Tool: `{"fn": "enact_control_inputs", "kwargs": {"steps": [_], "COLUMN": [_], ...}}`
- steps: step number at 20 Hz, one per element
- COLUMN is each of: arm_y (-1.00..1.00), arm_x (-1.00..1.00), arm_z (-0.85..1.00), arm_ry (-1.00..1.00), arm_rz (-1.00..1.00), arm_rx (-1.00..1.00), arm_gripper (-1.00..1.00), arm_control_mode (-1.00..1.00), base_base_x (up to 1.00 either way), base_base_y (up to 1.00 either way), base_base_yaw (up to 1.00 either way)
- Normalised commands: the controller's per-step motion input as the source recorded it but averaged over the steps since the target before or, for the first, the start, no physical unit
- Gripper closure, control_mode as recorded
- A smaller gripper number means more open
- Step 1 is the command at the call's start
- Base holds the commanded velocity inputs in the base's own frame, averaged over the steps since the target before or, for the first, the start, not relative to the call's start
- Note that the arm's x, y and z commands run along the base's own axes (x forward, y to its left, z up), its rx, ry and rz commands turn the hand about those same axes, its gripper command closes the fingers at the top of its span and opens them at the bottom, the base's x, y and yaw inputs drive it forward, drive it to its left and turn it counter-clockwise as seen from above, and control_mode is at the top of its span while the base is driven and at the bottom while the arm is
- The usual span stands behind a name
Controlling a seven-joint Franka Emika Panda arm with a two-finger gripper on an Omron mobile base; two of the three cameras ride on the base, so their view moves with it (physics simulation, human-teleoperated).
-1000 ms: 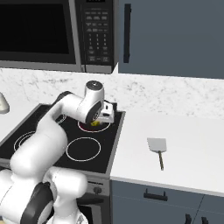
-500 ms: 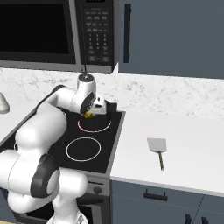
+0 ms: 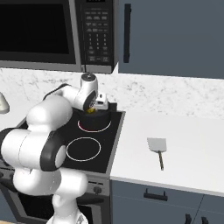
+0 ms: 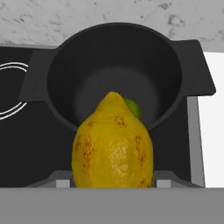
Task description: Put the lime and lemon in the pot. Retrieve the spatula and lightly stir the vegetables in the pot.
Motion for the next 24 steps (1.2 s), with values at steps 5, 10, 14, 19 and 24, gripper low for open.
{"fn": "enact_control_inputs", "kwargs": {"steps": [5,10,14,19,24], "arm_y": [0.00,0.00,0.00,0.02,0.12], "arm_x": [0.42,0.39,0.35,0.29,0.16], "arm_z": [-0.17,-0.16,-0.07,-0.14,-0.24], "arm_ry": [0.00,0.00,0.00,0.00,0.00], "arm_rz": [0.00,0.00,0.00,0.00,0.00], "arm_rx": [0.00,0.00,0.00,0.00,0.00], "arm_gripper": [1.00,1.00,1.00,1.00,1.00], "arm_control_mode": [-1.00,-1.00,-1.00,-1.00,-1.00], "base_base_x": [0.00,0.00,0.00,0.00,0.00], "base_base_y": [0.00,0.00,0.00,0.00,0.00], "base_base_yaw": [0.00,0.00,0.00,0.00,0.00]}}
